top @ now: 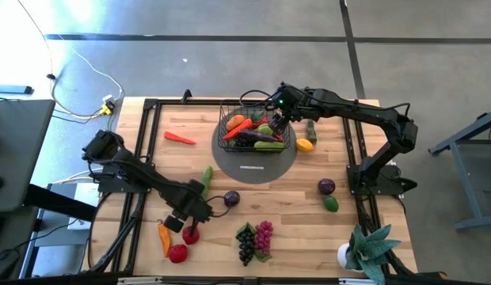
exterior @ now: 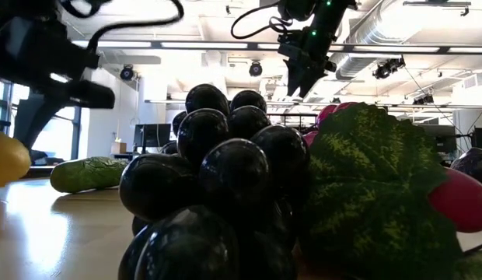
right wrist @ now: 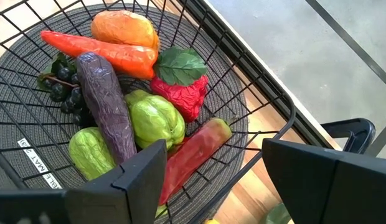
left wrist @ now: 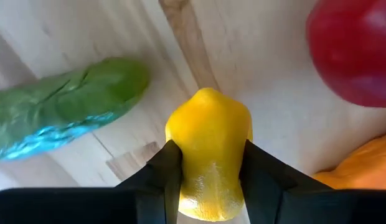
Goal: Build produce basket
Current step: Put the left yellow lemon into the black wire basket
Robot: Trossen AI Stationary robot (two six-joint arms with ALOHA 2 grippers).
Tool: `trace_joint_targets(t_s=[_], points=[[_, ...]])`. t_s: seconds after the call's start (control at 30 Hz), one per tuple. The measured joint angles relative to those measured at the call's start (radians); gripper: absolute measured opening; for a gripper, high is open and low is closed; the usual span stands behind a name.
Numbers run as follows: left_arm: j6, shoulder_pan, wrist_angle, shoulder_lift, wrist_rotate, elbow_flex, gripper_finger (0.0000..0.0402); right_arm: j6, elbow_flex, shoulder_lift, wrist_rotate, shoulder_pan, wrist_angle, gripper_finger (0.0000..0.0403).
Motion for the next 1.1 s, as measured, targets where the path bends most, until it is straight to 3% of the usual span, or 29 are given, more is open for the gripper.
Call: trace_joint_targets(t_s=[0.37, 0.7, 0.9, 1.1], points=[[-0.224, 0.001, -0.012, -0.152, -0.072, 0.001, 0.0113, -0.071, 0.0, 0.0, -0.172, 0.002, 0.001, 0.0248], [-0.402, 0.073, 0.017, -0.284, -0.223, 0.002, 0.0113, -0.044, 0.0, 0.0, -0.194, 0.002, 0.005, 0.0248], [-0.421, 0.165, 0.093, -0.349, -0.312, 0.002, 0.0113, 0.058, 0.0, 0.0, -0.195, 0.002, 0.005, 0.0248], [-0.324, 0.284, 0.188, -0.374, -0.365, 0.003, 0.0113, 0.069, 0.0, 0.0, -0.224, 0.002, 0.006, 0.0248]])
